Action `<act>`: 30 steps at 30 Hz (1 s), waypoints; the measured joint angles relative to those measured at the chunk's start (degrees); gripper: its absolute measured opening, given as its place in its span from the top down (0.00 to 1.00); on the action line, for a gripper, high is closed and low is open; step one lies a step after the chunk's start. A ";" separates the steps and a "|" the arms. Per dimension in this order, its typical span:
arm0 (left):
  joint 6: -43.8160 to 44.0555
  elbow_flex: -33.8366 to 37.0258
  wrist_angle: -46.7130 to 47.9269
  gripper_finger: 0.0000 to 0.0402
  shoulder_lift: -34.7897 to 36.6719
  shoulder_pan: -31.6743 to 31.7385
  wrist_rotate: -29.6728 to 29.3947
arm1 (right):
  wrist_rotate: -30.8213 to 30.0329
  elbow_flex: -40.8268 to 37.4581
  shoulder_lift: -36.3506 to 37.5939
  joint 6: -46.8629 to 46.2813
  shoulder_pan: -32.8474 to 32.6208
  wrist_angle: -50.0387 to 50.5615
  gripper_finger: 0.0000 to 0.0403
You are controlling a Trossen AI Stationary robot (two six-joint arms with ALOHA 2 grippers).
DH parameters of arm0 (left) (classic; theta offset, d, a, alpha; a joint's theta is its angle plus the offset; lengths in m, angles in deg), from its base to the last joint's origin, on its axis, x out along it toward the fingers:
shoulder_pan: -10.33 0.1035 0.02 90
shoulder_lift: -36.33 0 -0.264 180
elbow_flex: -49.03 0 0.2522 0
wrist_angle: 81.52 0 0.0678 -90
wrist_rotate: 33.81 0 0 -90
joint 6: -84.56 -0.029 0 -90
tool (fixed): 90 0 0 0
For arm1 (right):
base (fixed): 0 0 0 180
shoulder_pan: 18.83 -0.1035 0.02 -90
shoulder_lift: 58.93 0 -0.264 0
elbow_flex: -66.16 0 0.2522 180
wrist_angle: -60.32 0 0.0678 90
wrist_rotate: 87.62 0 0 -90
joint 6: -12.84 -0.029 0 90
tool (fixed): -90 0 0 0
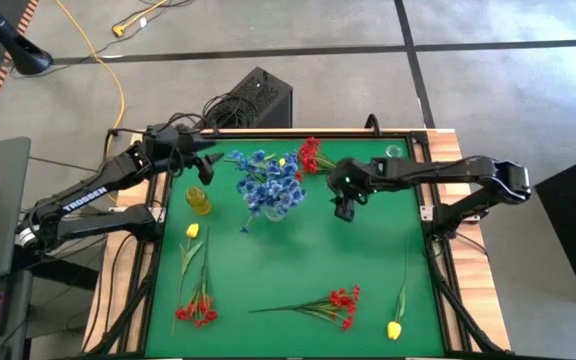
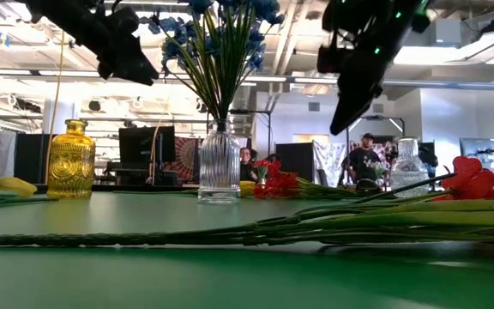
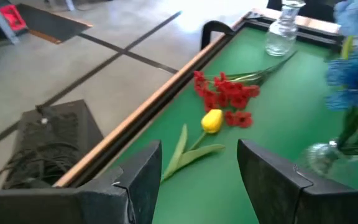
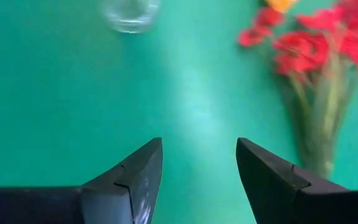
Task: Sort flowers into vase by color
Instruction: Put the top right red flowers into the top transparent vase
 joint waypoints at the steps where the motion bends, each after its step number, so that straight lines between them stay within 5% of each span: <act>1: 0.27 0.00 0.01 0.51 0.00 0.00 0.31 | -0.05 0.00 -0.65 0.04 1.62 -0.33 0.42; 12: 1.38 0.00 0.41 0.51 -0.02 -0.07 0.34 | 0.75 0.00 -9.74 14.91 14.39 0.97 0.42; 30: 1.67 0.00 -0.06 0.51 -0.02 -0.07 0.24 | -0.48 0.04 -14.69 21.10 22.50 5.29 0.42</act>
